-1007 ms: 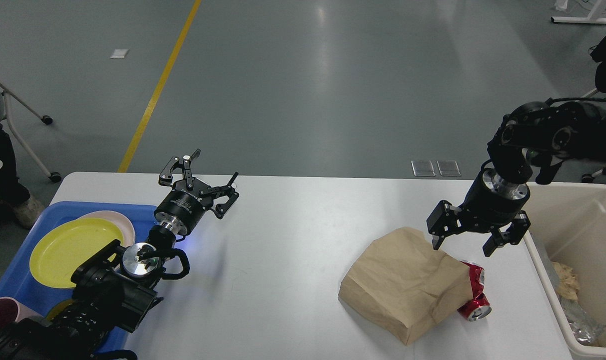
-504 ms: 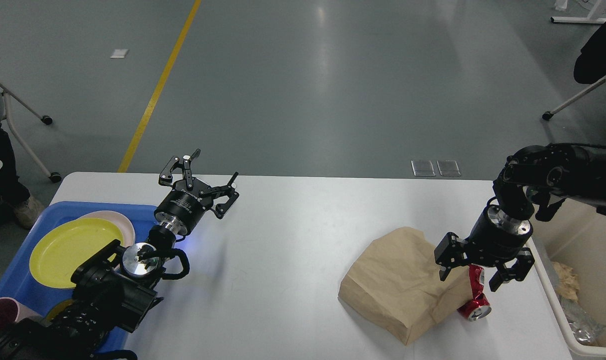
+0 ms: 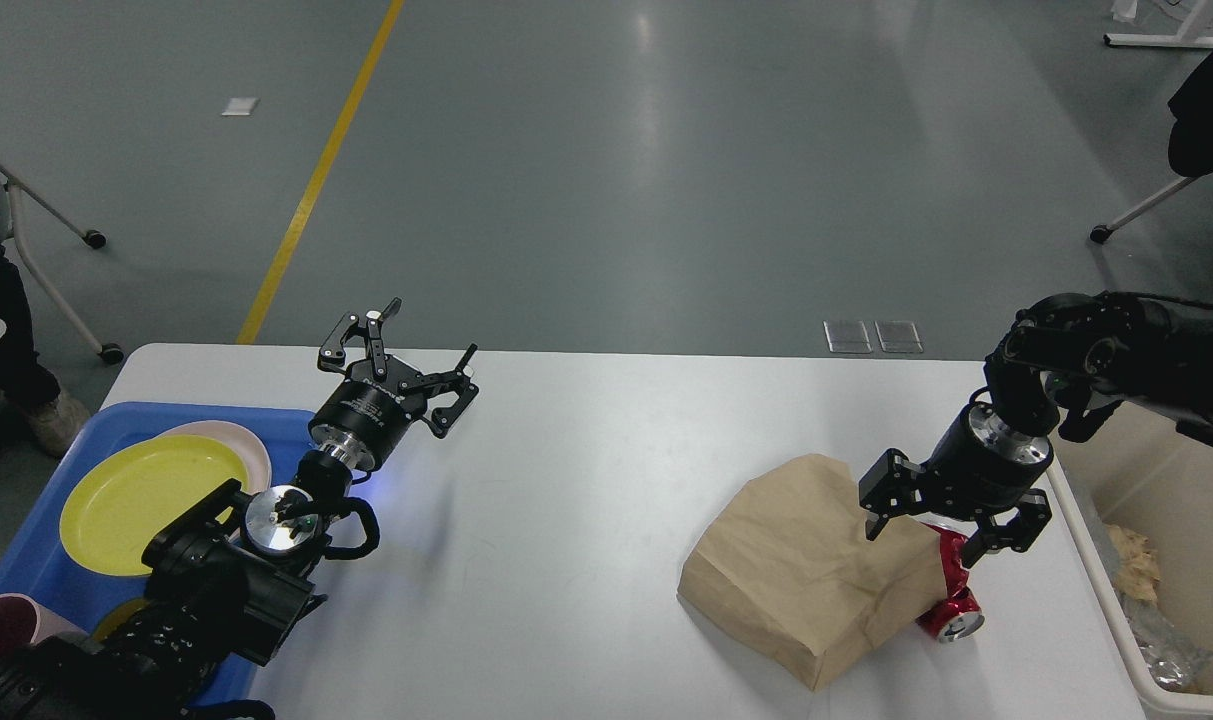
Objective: Tidy desktop
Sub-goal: 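Lower the right gripper onto the brown paper bag, then grasp the paper bag with the right gripper and lift it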
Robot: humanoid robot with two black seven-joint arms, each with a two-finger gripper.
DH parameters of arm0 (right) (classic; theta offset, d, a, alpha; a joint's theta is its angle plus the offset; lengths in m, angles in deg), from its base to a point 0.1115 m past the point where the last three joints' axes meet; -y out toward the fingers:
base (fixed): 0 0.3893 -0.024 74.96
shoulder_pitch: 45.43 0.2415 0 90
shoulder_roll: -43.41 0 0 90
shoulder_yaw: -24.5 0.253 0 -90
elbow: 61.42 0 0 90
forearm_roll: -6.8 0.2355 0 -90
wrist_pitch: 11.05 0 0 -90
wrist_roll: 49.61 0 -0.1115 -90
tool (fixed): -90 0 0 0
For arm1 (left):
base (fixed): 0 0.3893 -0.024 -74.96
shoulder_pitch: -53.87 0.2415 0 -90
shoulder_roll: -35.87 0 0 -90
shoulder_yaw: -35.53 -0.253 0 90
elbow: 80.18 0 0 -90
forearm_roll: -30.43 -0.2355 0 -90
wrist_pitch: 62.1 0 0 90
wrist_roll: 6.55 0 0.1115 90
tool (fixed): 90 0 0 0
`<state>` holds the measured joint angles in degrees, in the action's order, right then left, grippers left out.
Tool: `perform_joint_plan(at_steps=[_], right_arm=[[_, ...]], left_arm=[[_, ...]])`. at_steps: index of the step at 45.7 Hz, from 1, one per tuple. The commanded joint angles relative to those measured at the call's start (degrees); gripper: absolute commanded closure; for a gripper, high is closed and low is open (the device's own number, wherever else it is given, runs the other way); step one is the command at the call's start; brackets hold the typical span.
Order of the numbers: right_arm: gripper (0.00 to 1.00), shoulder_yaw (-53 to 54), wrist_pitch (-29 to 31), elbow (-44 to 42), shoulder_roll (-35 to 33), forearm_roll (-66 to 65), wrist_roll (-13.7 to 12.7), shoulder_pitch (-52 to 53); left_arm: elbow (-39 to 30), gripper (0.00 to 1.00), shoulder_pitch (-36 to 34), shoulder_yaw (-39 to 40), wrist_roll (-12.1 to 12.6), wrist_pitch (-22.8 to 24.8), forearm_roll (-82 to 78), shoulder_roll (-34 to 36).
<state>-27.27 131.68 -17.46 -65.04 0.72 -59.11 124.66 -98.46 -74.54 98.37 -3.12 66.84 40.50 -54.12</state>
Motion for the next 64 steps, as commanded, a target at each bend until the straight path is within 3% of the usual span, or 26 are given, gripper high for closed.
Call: perform_joint_plan(at_steps=[1,29,35,40,44,64], right_arm=[[0.0,0.09,0.0,-6.16,1.93,0.02,0.0,-3.53],[0.04,0.97,0.0,-8.1,1.84,4.23,0.0,-6.26],[0.39,0.97,0.44,-7.49,1.84,5.11,0.0,-6.53],[0.8,0.88,1.14,-7.05,1.84,5.11,0.0,-6.61],[1.0,0.88,1.23,-6.08,1.84,5.11,0.09,-6.79],[1.0,1.05,2.11,-4.76,0.61,5.38,0.35,-5.47]], left_arm=[[0.0,0.03,0.0,0.0,0.0,0.0,-0.05,0.0],[0.0,0.03,0.0,0.0,0.0,0.0,-0.05,0.0],[0.0,0.03,0.0,0.0,0.0,0.0,0.04,0.0],[0.0,0.03,0.0,0.0,0.0,0.0,0.04,0.0],[0.0,0.03,0.0,0.0,0.0,0.0,0.04,0.0],[0.0,0.03,0.0,0.0,0.0,0.0,-0.05,0.0]])
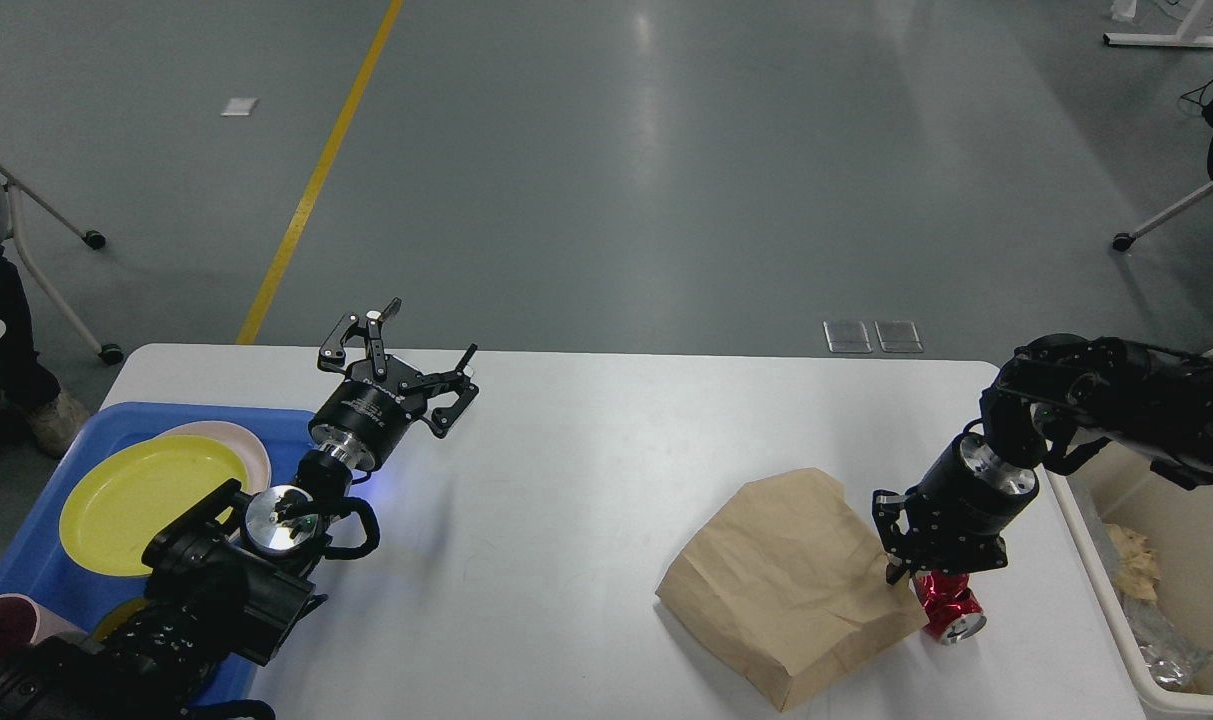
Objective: Tidy desktop
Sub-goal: 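Grasp the paper bag with the right gripper and lift it, then carry the paper bag over the white bin and drop it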
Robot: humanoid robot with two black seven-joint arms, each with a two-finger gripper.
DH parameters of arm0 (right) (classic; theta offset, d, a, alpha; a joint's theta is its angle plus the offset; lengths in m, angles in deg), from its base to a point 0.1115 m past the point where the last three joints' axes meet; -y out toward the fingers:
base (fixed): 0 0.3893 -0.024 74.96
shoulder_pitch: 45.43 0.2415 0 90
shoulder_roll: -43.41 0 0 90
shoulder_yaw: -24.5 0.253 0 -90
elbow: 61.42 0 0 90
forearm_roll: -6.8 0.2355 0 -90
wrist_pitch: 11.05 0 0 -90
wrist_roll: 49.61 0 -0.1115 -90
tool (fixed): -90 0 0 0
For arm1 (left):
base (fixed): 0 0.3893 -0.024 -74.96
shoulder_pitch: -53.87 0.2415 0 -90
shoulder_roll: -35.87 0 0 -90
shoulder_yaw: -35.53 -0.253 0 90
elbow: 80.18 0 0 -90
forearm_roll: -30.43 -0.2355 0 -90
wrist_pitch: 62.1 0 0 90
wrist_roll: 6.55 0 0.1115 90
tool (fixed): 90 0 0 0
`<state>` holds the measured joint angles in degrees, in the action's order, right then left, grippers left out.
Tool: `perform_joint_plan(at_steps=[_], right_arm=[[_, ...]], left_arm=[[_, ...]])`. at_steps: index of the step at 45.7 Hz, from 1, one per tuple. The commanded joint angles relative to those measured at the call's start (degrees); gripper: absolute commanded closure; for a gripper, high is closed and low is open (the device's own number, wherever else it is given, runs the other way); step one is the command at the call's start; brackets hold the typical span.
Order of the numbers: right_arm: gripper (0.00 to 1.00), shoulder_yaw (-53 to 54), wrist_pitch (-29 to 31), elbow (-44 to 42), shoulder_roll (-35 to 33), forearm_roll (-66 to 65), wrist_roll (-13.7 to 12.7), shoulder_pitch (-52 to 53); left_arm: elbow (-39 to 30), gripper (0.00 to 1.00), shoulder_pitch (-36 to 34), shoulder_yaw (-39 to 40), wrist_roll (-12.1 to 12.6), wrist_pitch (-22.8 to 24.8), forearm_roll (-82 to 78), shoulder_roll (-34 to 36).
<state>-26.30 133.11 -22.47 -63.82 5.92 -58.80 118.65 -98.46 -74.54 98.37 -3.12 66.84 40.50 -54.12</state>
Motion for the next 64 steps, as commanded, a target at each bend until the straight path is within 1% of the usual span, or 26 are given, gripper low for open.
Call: perform_joint_plan(at_steps=[1,10,17,27,34,43,49,55,59,64], right_arm=[[1.0,0.08,0.84,0.25,-0.7,0.35,0.04,0.62],[1.0,-0.62,0.84,0.25,-2.11,1.06,-0.13,2.55],[1.0,-1.06,0.84,0.25,-3.95,1.14,0.31,6.77],[1.0,-0.8,0.84,0.25,-7.46,1.32,0.39,15.64],[1.0,-0.62,0.84,0.16,-11.33,1.32,0.31,22.5],[1.0,-1.06,0.84,-2.38,-15.2,0.35,-0.4,30.32],[1.0,-2.37,0.84,-6.86,-16.26,-0.26,-0.57,31.38],[1.0,-7.11,0.84,-13.45,-16.61,-0.79,-0.57,31.12],[1.0,-10.11,0.84,-15.22,-17.4,-0.79,-0.57,30.42],[1.0,-11.25,0.84,-15.48,-20.29,-0.44,-0.48,28.75]], left_arm=[[0.0,0.03,0.0,0.0,0.0,0.0,-0.05,0.0],[0.0,0.03,0.0,0.0,0.0,0.0,-0.05,0.0],[0.0,0.03,0.0,0.0,0.0,0.0,-0.05,0.0],[0.0,0.03,0.0,0.0,0.0,0.0,-0.05,0.0],[0.0,0.03,0.0,0.0,0.0,0.0,-0.05,0.0],[0.0,0.03,0.0,0.0,0.0,0.0,0.03,0.0],[0.0,0.03,0.0,0.0,0.0,0.0,0.04,0.0],[0.0,0.03,0.0,0.0,0.0,0.0,-0.05,0.0],[0.0,0.03,0.0,0.0,0.0,0.0,-0.05,0.0],[0.0,0.03,0.0,0.0,0.0,0.0,-0.05,0.0]])
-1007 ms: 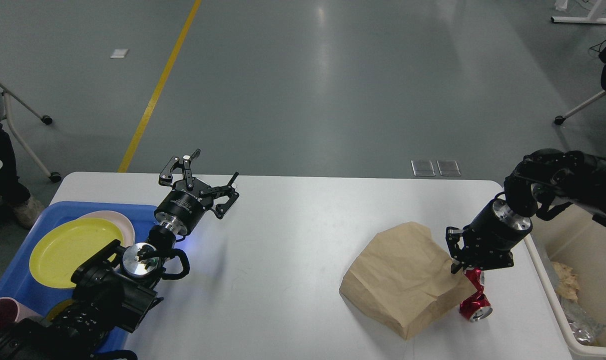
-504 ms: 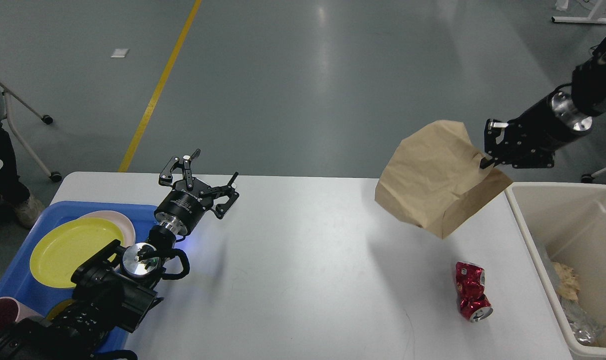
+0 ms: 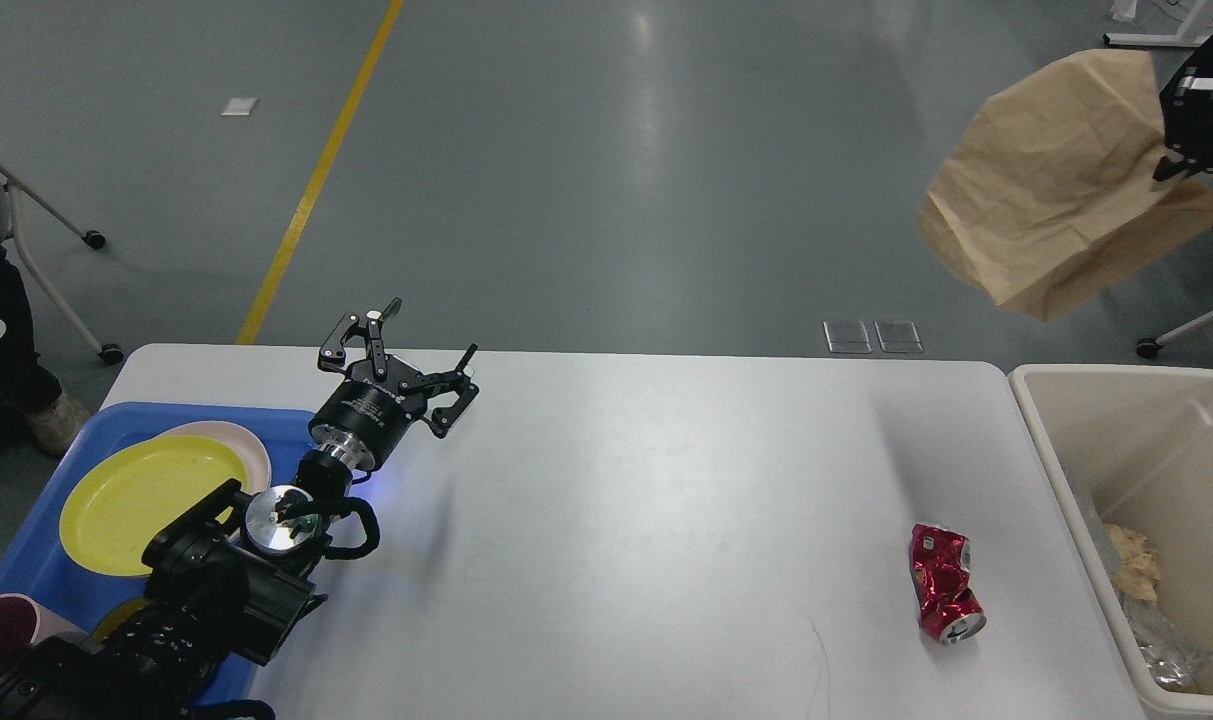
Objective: Tidy desktop
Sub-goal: 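Carry the paper bag over the white bin and drop it, then lower the right gripper toward the red can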
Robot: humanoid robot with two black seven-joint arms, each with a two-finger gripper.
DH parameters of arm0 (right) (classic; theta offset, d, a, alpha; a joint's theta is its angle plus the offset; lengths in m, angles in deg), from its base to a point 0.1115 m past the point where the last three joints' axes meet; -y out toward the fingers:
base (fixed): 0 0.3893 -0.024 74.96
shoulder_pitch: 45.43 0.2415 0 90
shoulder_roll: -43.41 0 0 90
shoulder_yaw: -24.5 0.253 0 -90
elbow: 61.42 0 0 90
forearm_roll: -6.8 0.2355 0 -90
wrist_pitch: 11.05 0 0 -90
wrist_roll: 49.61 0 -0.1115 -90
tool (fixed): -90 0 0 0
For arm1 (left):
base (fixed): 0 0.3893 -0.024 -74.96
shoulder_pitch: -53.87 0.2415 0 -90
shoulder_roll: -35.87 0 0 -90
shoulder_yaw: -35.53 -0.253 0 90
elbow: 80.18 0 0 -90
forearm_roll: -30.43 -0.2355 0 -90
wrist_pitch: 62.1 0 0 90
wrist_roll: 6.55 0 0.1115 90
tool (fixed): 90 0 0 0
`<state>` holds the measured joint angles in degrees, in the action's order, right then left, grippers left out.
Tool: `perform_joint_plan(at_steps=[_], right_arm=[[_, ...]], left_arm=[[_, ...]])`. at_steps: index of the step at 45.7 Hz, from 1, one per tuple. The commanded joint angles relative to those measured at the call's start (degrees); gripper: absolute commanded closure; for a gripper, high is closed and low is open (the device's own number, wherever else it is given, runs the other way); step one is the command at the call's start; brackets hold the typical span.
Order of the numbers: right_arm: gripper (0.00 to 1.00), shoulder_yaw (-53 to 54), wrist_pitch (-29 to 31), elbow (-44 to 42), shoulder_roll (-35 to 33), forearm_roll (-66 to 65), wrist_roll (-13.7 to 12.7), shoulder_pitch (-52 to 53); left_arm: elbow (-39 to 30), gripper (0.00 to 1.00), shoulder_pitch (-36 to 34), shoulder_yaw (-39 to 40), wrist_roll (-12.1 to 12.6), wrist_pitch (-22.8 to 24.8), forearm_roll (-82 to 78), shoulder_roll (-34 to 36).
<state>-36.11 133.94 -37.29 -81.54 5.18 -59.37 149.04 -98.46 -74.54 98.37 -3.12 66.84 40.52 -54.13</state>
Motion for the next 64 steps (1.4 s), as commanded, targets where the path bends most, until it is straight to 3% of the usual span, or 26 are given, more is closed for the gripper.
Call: perform_joint_plan(at_steps=[1,7,20,25,43,54,59,64], right_arm=[[1.0,-1.53,0.01,-0.57,-3.19,0.3,0.08,-2.16],[1.0,-2.58,-6.29,-0.57,-5.57,-0.05,0.17,-5.77],[1.0,-4.6,-31.51,-0.66,-6.45,-3.47,0.7,-19.47],[1.0,-4.08,-37.5,-0.74,-6.45,-4.62,0.88,-24.13],[1.0,-0.3,-40.58,-0.83,-5.4,-4.36,0.96,-37.05],[1.0,3.66,-40.84,-4.34,-0.13,-4.27,0.96,-46.72],[0.63,4.45,-40.93,-5.05,1.19,-4.27,0.96,-47.79],[0.44,4.8,-40.93,-4.96,1.81,-4.18,0.96,-47.79]], left_arm=[[0.0,0.03,0.0,0.0,0.0,0.0,0.02,0.0],[0.0,0.03,0.0,0.0,0.0,0.0,0.02,0.0],[0.0,0.03,0.0,0.0,0.0,0.0,-0.07,0.0],[0.0,0.03,0.0,0.0,0.0,0.0,-0.07,0.0],[0.0,0.03,0.0,0.0,0.0,0.0,-0.07,0.0],[0.0,0.03,0.0,0.0,0.0,0.0,0.02,0.0],[0.0,0.03,0.0,0.0,0.0,0.0,-0.07,0.0],[0.0,0.03,0.0,0.0,0.0,0.0,0.02,0.0]])
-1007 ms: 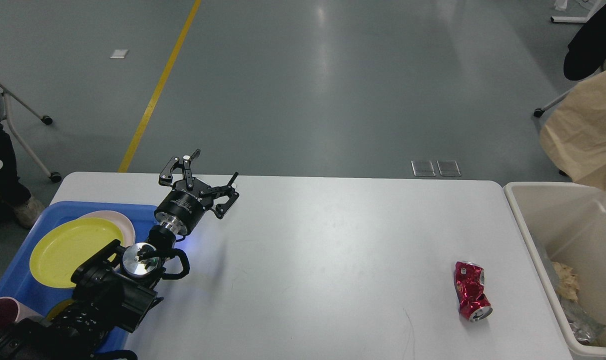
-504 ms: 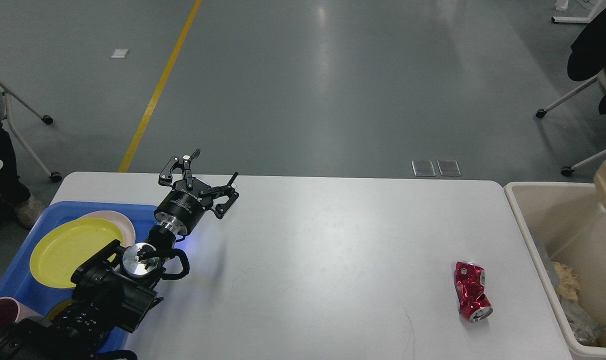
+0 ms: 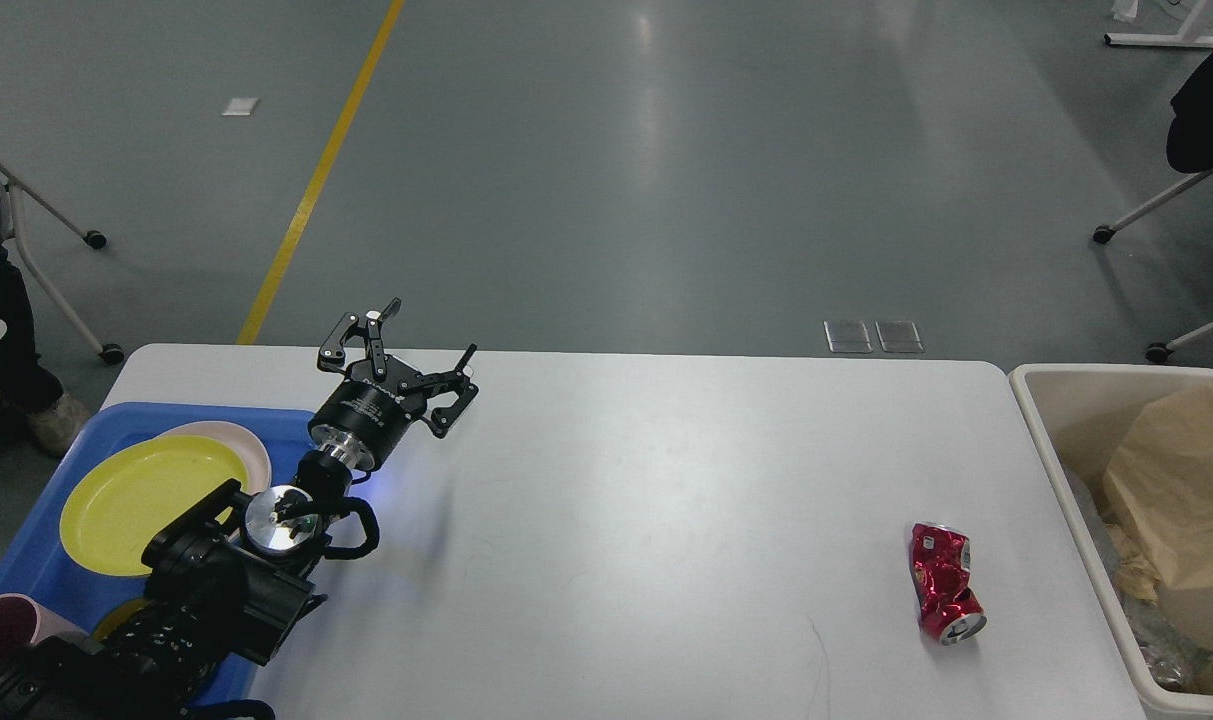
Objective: Tidy desktop
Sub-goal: 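Lower the right gripper toward the red can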
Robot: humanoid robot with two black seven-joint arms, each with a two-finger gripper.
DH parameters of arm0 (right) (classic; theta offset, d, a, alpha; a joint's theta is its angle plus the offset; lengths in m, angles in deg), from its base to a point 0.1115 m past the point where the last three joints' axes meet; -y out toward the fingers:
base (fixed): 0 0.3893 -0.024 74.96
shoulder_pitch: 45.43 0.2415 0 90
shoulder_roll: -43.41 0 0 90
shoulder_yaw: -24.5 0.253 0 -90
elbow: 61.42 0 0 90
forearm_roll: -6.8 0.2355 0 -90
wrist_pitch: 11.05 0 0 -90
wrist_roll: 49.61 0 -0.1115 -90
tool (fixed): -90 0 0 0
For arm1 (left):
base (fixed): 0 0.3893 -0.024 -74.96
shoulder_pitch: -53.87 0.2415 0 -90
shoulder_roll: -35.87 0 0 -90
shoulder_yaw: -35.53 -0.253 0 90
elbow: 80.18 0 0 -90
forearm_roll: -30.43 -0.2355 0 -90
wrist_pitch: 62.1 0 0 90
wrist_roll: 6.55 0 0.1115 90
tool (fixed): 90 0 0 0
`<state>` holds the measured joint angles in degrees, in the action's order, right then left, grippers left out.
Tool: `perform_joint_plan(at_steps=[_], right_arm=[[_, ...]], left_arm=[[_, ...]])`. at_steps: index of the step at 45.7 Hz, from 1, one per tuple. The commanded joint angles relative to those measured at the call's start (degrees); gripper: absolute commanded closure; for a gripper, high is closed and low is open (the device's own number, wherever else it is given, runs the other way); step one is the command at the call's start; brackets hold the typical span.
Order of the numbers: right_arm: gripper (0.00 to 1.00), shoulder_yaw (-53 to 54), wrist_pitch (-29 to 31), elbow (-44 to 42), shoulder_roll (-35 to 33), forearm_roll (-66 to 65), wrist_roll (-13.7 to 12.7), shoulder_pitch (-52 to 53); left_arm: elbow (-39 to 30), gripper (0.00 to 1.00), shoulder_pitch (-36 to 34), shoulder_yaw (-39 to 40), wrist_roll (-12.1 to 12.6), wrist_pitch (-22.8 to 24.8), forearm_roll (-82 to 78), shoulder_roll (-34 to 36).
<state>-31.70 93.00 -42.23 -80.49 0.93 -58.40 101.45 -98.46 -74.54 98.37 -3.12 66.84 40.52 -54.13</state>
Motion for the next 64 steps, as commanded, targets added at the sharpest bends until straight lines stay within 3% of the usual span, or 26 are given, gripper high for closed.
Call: perform_joint_plan(at_steps=[1,8,12,24,38,44,54,64], right_arm=[[0.42,0.39,0.01,-0.02,1.03,0.07,-0.01,-0.19],[0.22,0.3,0.01,0.41,1.73,0.16,-0.01,-0.1],[0.0,0.21,0.18,1.56,1.91,0.16,-0.01,0.51],[0.0,-5.84,0.89,7.35,1.91,-2.38,0.08,8.76],[0.0,-9.02,1.5,23.96,4.72,-22.94,-0.01,23.53],[0.0,-8.31,6.59,26.87,7.09,-30.51,-0.01,28.89],[0.0,-7.26,15.73,30.12,10.96,-30.96,-0.1,35.84],[0.0,-4.01,19.61,38.29,14.65,-30.87,-0.62,37.6]], left_arm=[[0.0,0.03,0.0,0.0,0.0,0.0,-0.07,0.0],[0.0,0.03,0.0,0.0,0.0,0.0,-0.07,0.0],[0.0,0.03,0.0,0.0,0.0,0.0,-0.07,0.0],[0.0,0.03,0.0,0.0,0.0,0.0,-0.07,0.0],[0.0,0.03,0.0,0.0,0.0,0.0,-0.07,0.0],[0.0,0.03,0.0,0.0,0.0,0.0,0.02,0.0],[0.0,0.03,0.0,0.0,0.0,0.0,0.02,0.0],[0.0,0.03,0.0,0.0,0.0,0.0,0.02,0.0]])
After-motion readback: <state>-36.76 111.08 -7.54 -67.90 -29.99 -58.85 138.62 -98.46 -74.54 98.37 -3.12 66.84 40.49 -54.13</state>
